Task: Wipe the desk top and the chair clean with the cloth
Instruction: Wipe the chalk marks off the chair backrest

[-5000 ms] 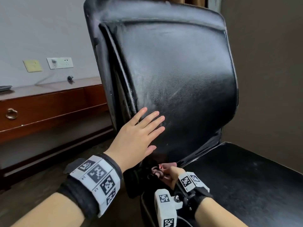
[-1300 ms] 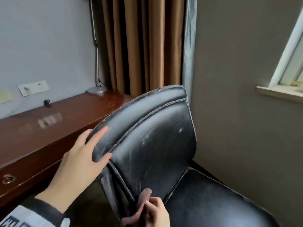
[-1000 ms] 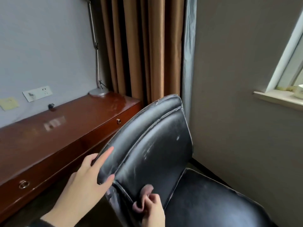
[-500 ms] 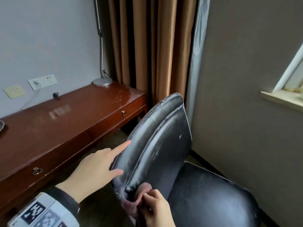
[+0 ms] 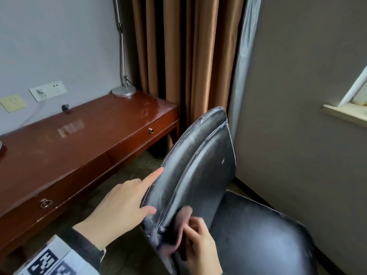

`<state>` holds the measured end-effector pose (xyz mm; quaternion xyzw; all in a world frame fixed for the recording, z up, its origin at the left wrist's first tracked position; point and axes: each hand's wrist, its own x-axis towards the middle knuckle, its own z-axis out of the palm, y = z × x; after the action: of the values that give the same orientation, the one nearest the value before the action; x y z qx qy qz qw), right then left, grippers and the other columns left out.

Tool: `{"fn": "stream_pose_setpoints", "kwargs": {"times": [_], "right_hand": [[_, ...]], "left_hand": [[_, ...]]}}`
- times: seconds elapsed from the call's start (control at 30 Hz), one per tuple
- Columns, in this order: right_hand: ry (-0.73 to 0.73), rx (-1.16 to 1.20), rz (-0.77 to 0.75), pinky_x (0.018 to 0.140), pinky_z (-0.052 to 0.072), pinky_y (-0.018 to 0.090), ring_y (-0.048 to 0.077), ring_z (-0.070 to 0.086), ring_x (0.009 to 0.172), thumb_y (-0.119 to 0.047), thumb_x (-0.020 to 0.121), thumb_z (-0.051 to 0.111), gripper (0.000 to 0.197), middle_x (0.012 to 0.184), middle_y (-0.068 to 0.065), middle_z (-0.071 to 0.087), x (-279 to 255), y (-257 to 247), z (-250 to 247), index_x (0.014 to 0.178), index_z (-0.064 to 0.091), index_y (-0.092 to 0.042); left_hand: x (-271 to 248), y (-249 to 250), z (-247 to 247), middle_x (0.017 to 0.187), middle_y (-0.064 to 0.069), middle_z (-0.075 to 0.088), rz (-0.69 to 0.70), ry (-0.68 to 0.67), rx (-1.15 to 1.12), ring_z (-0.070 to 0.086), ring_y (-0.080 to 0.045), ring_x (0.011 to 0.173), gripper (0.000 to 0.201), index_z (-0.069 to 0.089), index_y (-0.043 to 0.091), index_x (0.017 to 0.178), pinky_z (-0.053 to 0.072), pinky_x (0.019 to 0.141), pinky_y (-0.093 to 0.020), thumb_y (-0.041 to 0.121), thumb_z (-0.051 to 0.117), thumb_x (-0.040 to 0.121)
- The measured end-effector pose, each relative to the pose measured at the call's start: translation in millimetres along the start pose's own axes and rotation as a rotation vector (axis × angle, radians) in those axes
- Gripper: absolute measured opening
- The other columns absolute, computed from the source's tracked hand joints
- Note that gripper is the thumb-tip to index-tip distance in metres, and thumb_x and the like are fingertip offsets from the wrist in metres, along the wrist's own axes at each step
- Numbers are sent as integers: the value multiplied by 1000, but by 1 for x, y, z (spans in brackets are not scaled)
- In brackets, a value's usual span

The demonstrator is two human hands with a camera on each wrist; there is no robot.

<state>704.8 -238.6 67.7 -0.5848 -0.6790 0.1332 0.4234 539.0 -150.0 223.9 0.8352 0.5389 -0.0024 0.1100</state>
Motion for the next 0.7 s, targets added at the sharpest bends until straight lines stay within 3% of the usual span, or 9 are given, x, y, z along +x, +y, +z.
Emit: {"fn": "stream_pose_setpoints", "kwargs": {"times": [0.03, 0.1, 0.2, 0.3, 0.37, 0.47, 0.57, 0.63, 0.7], "right_hand": [[6, 39, 23, 71, 47, 8, -1, 56, 82, -29, 78, 42, 28, 95, -8, 58, 2, 6, -8, 93, 66, -28], [145, 51, 82, 67, 37, 0, 1, 55, 77, -17, 75, 44, 31, 87, 2, 60, 36, 25, -28, 94, 68, -20], [224, -28, 312, 74, 28, 6, 28, 60, 92, 5, 77, 50, 36, 101, 19, 57, 106, 62, -40, 108, 66, -3], [173, 47, 313, 82, 27, 4, 21, 51, 96, -15, 85, 43, 41, 108, 14, 49, 108, 47, -13, 118, 63, -1], [136, 130, 263, 79, 30, 0, 12, 49, 91, -31, 83, 38, 47, 104, 5, 49, 76, 39, 0, 110, 67, -4], [-5, 100, 208, 66, 38, 4, 1, 52, 77, -38, 79, 49, 25, 92, -8, 53, 34, 44, -11, 86, 68, -23], [25, -27, 261, 61, 34, -2, 8, 51, 69, -4, 74, 60, 10, 85, 6, 57, 55, 84, -40, 80, 68, -5], [88, -122, 406, 64, 37, 10, 23, 54, 71, 8, 75, 60, 11, 87, 22, 59, 91, 125, -59, 83, 64, 3], [96, -134, 547, 66, 39, 29, 34, 60, 75, -1, 82, 58, 7, 90, 29, 60, 130, 160, -75, 86, 63, -1]], "left_hand": [[0, 1, 0, 85, 11, 49, 0, -2, -3, 56, -10, 78, 92, -13, 59, 136, 50, 79, -27, 45, 62, 86], [-1, 3, -1, 86, 12, 50, -8, -8, -16, 56, -8, 78, 92, -15, 61, 131, 51, 77, -23, 45, 63, 86], [1, 6, -8, 84, 14, 52, -28, -48, -7, 57, -6, 73, 95, -15, 60, 131, 50, 70, -18, 44, 66, 83], [12, 11, -16, 76, 8, 52, -6, -128, 102, 52, -8, 64, 105, -22, 57, 135, 42, 56, -20, 51, 67, 80], [25, 19, -17, 77, 6, 43, 35, -186, 196, 46, -10, 67, 105, -26, 56, 133, 35, 55, -22, 58, 64, 79], [49, 32, -13, 78, 5, 36, 64, -226, 260, 42, -13, 67, 103, -20, 55, 139, 36, 60, -27, 67, 60, 75], [61, 37, -7, 72, 5, 37, 57, -223, 313, 36, -8, 58, 105, -21, 53, 140, 31, 50, -23, 69, 60, 74], [61, 38, -4, 70, 5, 38, 45, -201, 354, 37, -9, 57, 106, -25, 53, 138, 28, 47, -22, 68, 59, 76], [60, 38, -2, 70, 5, 39, 34, -193, 376, 41, -10, 61, 107, -29, 53, 136, 29, 48, -21, 68, 58, 77]]}}
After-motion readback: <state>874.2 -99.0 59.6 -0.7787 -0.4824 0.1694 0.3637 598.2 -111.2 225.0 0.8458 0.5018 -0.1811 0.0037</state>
